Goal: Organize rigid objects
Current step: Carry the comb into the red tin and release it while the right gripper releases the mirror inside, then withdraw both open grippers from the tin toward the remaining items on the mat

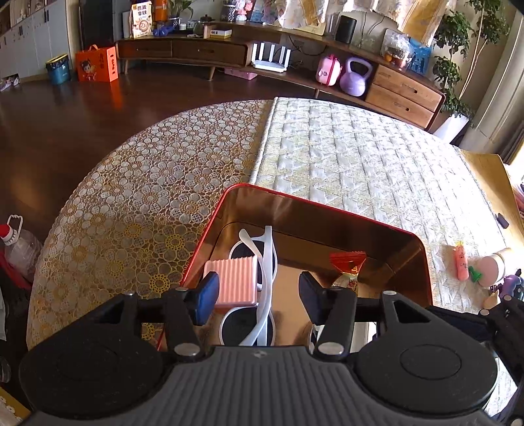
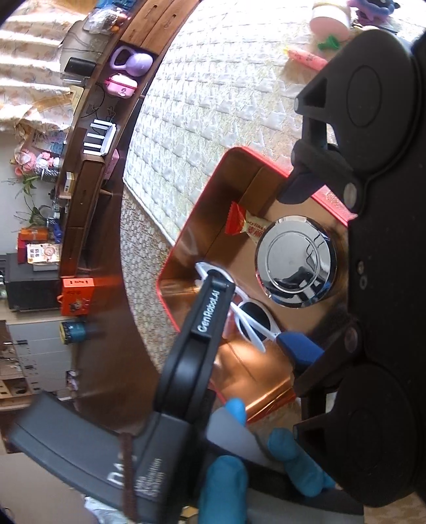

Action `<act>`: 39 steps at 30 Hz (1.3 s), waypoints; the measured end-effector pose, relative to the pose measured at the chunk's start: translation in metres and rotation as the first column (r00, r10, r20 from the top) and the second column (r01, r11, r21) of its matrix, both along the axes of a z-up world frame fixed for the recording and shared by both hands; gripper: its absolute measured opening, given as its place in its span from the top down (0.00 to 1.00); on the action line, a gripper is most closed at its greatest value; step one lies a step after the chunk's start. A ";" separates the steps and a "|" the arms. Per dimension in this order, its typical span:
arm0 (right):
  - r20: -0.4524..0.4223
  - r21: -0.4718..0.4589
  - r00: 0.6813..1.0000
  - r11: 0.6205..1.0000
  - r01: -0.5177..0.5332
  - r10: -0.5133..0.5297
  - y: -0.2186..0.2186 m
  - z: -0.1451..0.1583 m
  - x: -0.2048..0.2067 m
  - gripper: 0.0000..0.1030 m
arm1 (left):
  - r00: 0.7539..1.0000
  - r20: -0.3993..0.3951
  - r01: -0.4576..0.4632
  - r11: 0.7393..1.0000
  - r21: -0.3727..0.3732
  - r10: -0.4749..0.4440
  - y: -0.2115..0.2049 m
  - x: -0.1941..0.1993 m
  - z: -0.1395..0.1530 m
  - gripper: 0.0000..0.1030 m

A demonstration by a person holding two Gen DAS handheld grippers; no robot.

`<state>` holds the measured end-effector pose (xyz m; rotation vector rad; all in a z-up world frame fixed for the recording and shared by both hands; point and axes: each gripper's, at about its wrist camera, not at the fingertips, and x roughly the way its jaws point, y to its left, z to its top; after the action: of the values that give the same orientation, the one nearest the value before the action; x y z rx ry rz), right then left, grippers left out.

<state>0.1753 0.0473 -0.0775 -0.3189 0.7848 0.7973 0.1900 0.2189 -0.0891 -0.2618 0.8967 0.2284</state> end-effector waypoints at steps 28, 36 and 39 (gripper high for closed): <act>0.086 0.220 0.986 0.968 0.121 -0.143 -0.100 0.053 -0.051 0.00 | 0.993 0.108 0.046 0.998 0.052 -0.051 -0.057 -0.057 0.052 0.24; 0.106 0.233 0.964 0.949 0.215 -0.244 -0.143 0.043 -0.063 0.00 | 0.989 0.125 0.072 0.996 0.054 -0.079 -0.089 -0.065 0.054 0.21; 0.122 0.219 0.952 0.943 0.249 -0.280 -0.159 0.036 -0.067 0.00 | 0.988 0.118 0.093 0.994 0.050 -0.099 -0.103 -0.064 0.052 0.21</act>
<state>0.1087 -0.1119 -0.0412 -0.0867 0.5827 0.5837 0.1262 0.1163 -0.0374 -0.1883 0.7814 0.1415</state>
